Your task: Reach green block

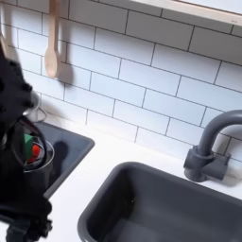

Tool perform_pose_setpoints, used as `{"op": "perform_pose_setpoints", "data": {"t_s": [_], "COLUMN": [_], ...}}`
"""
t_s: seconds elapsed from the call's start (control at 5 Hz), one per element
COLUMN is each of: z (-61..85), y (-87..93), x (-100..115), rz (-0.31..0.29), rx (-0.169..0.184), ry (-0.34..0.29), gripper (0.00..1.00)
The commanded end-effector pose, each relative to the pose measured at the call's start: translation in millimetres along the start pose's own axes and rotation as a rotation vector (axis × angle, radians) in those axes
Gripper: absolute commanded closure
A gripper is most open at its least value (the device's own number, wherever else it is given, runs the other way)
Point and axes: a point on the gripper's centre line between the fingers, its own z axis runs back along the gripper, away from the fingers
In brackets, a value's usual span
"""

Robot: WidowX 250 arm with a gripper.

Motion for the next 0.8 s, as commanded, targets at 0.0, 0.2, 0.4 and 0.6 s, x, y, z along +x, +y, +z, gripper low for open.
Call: {"op": "perform_pose_setpoints", "data": {"t_s": [0.0, 0.2, 0.4, 0.6], "z": [-3.6, -4.9, -6.7, -8.8], "y": [6.3, 10.1, 15.6, 24.5], "x": [32, 46, 59, 74], "rz": [-0.001, 0.001, 0.000, 0.003], "rx": [0.008, 0.014, 0.020, 0.025], "ry": [-0.028, -0.033, -0.042, -0.055], "gripper": [0.00, 0.00, 0.00, 0.00]}}
